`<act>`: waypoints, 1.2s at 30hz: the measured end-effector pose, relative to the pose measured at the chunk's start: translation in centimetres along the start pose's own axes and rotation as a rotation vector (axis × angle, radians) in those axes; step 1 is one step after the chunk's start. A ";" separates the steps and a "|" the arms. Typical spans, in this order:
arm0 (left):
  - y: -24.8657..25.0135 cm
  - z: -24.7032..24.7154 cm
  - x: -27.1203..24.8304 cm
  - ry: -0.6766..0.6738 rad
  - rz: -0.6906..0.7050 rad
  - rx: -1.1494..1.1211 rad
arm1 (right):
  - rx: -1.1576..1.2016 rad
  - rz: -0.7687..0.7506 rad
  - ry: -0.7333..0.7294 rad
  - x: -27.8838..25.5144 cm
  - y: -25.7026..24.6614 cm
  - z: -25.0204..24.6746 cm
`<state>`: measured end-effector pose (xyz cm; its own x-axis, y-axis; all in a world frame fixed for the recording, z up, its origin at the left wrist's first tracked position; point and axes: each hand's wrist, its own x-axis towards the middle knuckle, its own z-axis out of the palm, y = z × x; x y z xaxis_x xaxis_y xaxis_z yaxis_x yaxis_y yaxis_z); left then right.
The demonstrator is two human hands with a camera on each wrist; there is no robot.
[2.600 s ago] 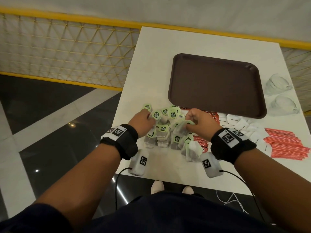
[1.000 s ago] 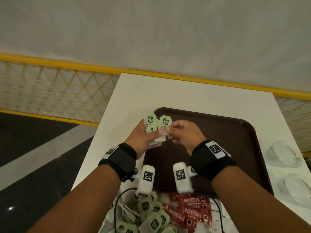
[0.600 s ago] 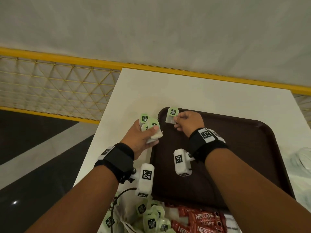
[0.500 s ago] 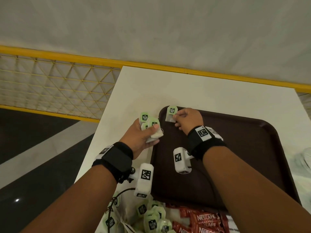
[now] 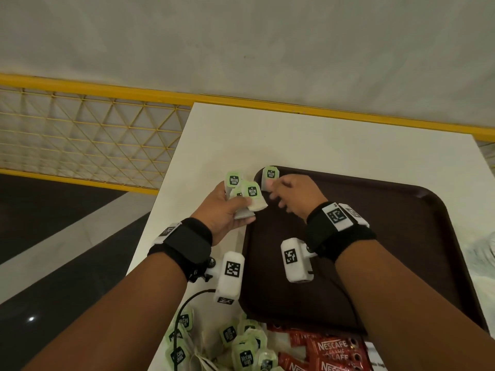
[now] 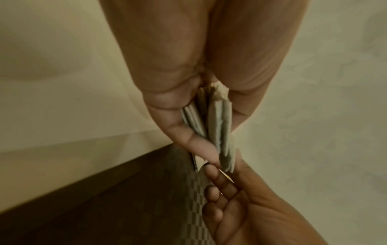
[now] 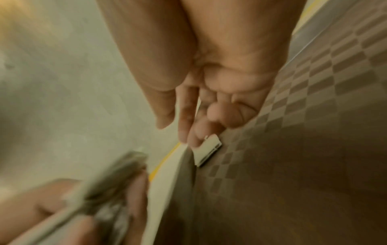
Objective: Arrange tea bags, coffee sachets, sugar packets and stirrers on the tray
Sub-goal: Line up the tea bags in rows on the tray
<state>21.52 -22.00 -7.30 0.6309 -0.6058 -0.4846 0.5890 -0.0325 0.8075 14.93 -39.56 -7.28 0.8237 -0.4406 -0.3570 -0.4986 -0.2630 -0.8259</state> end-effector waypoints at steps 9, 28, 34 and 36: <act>0.3 0.0 0.8 -0.015 0.059 0.028 | 0.350 0.086 0.051 -0.3 0.6 0.8; -0.1 -0.8 1.2 0.007 -0.005 -0.078 | 0.008 0.039 0.239 0.5 0.4 1.3; 0.2 -0.6 1.4 0.000 0.042 0.017 | 0.144 0.014 -0.091 -1.2 -0.3 1.5; 0.4 -0.6 1.4 -0.014 0.047 0.011 | 0.213 0.029 -0.069 -1.3 -0.3 1.5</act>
<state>22.93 -22.34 -7.87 0.6507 -0.6178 -0.4416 0.5536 -0.0122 0.8327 14.45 -37.58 -7.23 0.8301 -0.3832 -0.4051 -0.4601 -0.0603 -0.8858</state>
